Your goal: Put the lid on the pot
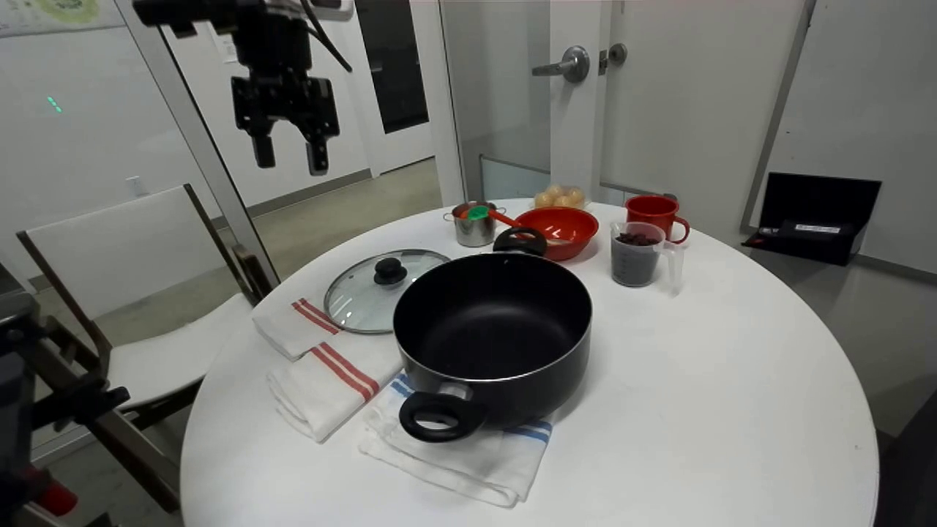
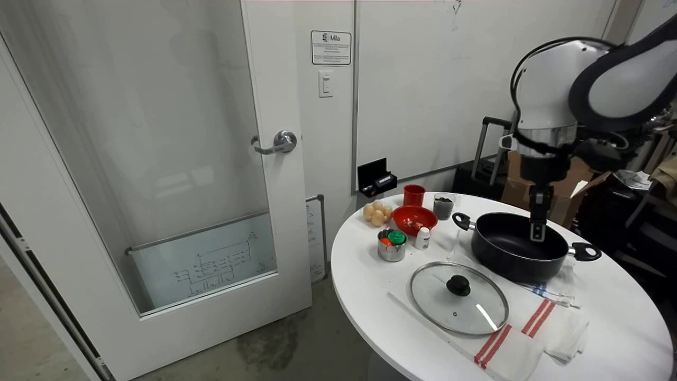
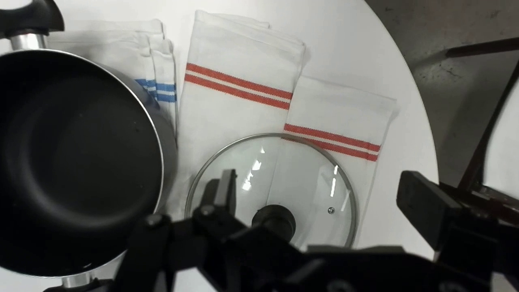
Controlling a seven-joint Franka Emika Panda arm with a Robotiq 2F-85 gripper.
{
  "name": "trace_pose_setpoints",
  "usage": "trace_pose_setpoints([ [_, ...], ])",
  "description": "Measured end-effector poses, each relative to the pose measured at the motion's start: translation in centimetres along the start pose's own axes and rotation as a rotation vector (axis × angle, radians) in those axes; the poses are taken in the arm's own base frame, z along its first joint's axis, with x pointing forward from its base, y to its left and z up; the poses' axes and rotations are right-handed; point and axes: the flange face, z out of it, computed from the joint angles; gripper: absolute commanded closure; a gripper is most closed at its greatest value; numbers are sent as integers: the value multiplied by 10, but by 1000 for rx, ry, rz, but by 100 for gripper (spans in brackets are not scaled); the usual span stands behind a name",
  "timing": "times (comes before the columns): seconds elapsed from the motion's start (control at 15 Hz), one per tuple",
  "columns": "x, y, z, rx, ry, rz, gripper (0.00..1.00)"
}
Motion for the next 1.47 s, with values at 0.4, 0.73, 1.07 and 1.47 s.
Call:
trace_pose_setpoints([
  [0.4, 65, 11, 77, 7, -57, -19, 0],
  [0.73, 107, 6, 113, 5, -50, -41, 0],
  [1.07, 134, -4, 140, 7, -52, -57, 0],
  [1.47, 154, 0, 172, 16, -81, -64, 0],
])
